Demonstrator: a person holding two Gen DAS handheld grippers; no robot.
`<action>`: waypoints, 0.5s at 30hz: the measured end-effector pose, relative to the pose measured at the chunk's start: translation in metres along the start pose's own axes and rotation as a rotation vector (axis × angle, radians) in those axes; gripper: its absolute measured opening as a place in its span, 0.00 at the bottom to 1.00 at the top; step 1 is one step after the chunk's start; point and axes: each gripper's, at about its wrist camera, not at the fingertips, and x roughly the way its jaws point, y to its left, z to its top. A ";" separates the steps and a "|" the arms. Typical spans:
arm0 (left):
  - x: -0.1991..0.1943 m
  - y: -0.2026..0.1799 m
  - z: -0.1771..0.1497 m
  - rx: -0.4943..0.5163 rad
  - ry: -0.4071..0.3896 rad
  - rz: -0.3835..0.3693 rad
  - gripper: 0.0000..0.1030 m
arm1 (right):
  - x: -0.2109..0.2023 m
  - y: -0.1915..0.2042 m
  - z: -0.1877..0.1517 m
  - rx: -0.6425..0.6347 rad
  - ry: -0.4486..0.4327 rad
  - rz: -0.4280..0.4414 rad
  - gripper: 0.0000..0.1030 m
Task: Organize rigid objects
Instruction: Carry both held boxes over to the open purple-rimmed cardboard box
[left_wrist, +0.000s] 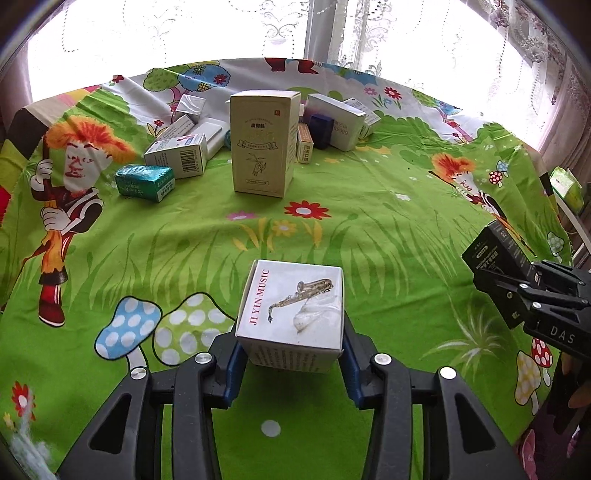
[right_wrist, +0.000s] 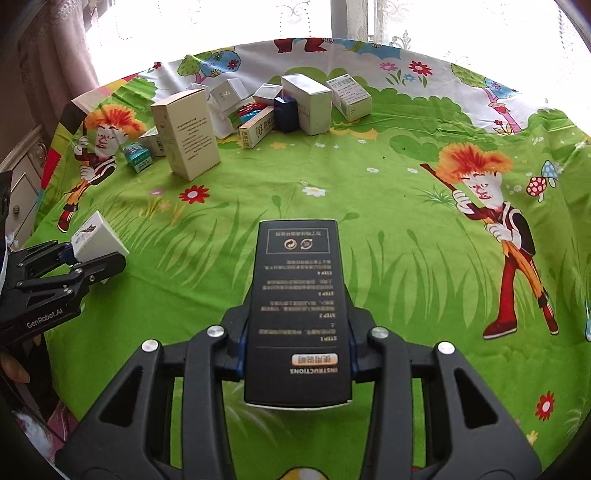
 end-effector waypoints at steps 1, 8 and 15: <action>-0.002 -0.003 -0.003 -0.007 0.004 -0.001 0.43 | -0.004 0.002 -0.005 -0.003 0.000 -0.001 0.41; -0.021 -0.032 -0.016 0.014 0.009 -0.024 0.43 | -0.033 0.001 -0.033 0.018 -0.005 0.006 0.41; -0.029 -0.070 -0.022 0.101 0.017 -0.054 0.43 | -0.066 -0.012 -0.059 0.055 -0.021 0.012 0.41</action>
